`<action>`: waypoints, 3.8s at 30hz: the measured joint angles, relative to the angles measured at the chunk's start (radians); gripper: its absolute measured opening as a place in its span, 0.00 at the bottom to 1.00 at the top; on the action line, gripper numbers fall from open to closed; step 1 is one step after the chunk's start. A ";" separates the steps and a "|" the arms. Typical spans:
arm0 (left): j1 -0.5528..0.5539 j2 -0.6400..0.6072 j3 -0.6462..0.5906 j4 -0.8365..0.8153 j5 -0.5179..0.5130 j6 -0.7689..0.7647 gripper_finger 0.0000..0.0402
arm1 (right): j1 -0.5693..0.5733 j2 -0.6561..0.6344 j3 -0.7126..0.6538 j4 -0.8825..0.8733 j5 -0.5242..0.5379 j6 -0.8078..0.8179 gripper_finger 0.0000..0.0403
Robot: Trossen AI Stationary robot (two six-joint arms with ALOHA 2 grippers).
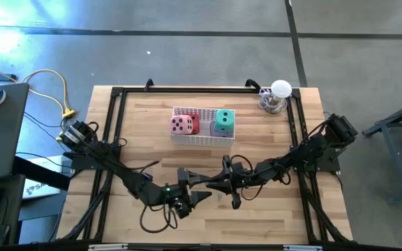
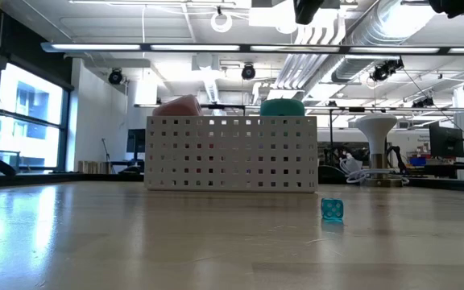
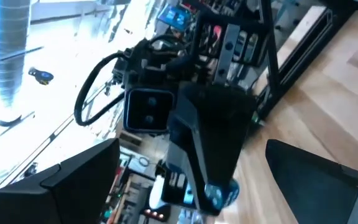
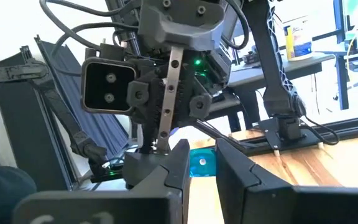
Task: Pick & Place Dice
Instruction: Put the small light blue die into the white bin
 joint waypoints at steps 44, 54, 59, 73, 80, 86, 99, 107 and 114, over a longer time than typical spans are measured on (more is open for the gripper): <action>0.007 0.002 -0.001 0.018 -0.124 0.052 0.68 | -0.001 -0.001 0.003 -0.021 -0.019 0.004 0.09; 0.007 0.003 -0.001 0.012 -0.125 0.052 0.61 | -0.001 -0.001 0.003 -0.030 -0.023 0.004 0.11; 0.007 0.003 -0.001 0.010 -0.126 0.052 0.60 | -0.001 -0.001 0.003 -0.044 -0.024 0.004 0.12; 0.007 0.003 -0.001 -0.006 -0.133 0.051 0.60 | -0.013 -0.001 0.001 -0.075 -0.034 0.004 0.13; 0.007 0.003 -0.001 -0.023 -0.131 0.050 0.59 | -0.013 -0.001 0.000 -0.081 -0.035 0.004 0.14; 0.002 0.003 -0.001 -0.032 -0.128 0.045 0.47 | -0.013 -0.001 0.000 -0.078 -0.034 0.004 0.14; 0.002 0.002 -0.001 -0.065 -0.098 0.020 0.29 | -0.021 0.000 0.000 -0.081 -0.039 0.004 0.14; 0.004 0.014 -0.001 -0.071 -0.098 0.021 0.24 | -0.021 0.001 -0.001 -0.086 -0.038 0.003 0.14; 0.004 0.014 -0.001 -0.067 -0.098 0.021 0.24 | -0.022 0.001 -0.001 -0.089 -0.036 0.001 0.14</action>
